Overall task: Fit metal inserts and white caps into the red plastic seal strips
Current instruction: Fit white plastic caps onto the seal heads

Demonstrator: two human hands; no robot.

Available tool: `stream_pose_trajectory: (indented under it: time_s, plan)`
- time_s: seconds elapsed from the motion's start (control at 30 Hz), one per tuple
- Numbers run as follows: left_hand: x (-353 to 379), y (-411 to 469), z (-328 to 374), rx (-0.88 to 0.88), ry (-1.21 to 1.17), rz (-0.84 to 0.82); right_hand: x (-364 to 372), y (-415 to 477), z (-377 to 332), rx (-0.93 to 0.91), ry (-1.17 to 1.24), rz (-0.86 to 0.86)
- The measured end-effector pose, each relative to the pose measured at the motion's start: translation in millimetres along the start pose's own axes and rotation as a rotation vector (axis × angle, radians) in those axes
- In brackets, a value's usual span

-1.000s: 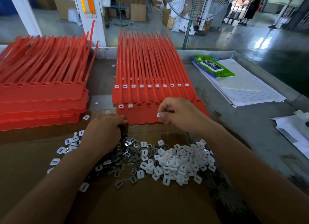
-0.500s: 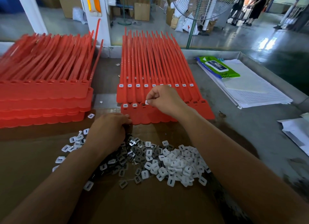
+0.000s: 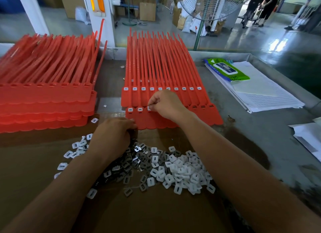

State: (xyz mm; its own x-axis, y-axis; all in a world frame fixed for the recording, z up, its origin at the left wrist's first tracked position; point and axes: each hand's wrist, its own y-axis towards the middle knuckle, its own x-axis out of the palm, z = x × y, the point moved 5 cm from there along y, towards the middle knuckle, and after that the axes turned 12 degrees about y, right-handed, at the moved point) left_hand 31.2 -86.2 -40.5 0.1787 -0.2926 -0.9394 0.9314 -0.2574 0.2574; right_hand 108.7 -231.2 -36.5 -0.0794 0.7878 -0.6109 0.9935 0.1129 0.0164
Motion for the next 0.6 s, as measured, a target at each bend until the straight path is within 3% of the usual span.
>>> stream_pose_trajectory:
  time_s: [0.6]
  plan:
    - [2.0, 0.4, -1.4, -0.014, -0.013, 0.003, 3.1, 7.0, 2.7, 0.083, -0.047, 0.036]
